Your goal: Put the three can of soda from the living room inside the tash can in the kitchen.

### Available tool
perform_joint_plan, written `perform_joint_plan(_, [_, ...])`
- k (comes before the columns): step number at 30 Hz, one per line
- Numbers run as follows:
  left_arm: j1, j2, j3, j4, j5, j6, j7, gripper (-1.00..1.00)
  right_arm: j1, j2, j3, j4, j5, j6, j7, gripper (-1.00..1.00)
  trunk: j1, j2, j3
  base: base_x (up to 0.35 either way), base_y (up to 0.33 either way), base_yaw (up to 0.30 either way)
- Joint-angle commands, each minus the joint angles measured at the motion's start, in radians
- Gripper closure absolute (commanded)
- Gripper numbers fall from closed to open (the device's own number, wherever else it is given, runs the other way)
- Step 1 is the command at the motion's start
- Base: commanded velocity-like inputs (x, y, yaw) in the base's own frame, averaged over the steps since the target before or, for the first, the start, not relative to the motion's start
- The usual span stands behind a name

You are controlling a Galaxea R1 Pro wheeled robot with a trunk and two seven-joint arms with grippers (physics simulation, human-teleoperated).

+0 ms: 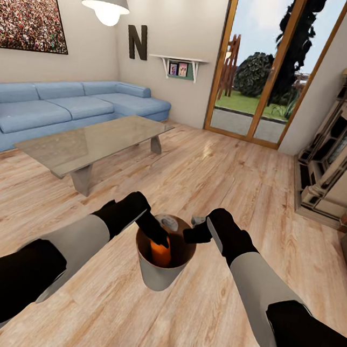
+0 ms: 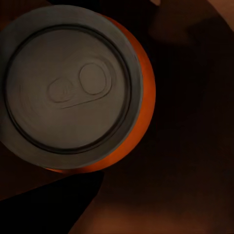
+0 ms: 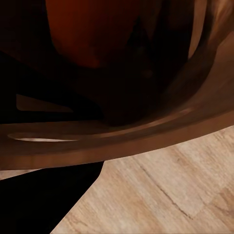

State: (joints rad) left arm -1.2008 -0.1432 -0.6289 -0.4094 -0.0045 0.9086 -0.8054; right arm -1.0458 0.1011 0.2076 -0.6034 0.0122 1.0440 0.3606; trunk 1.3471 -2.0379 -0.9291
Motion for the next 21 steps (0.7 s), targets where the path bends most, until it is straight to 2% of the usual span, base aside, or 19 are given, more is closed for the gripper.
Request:
perform_joint_plan(1, [0.001,0.0,0.0,0.0,0.0,0.0,0.0,1.0,0.0,0.0,0.0,0.0,-0.024,0.003,-0.005,1.0,0.0,0.0,0.0,0.0,0.0,0.0])
perform_joint_plan(18, [0.013,-0.001,0.0,0.0,-0.002,-0.002,0.0,1.0,0.0,0.001,0.001,0.0,-0.024,0.003,-0.005,1.0,0.0,0.0,0.0,0.0,0.0,0.0])
perform_joint_plan(19, [0.013,-0.001,0.0,0.0,-0.002,-0.002,0.0,-1.0,0.0,0.001,0.001,0.0,-0.024,0.003,-0.005,1.0,0.0,0.0,0.0,0.0,0.0,0.0])
perform_joint_plan(21, [0.013,0.0,0.0,0.0,-0.002,-0.011,0.0,-1.0,0.0,0.001,0.001,0.0,-0.024,0.003,-0.005,1.0,0.0,0.0,0.0,0.0,0.0,0.0])
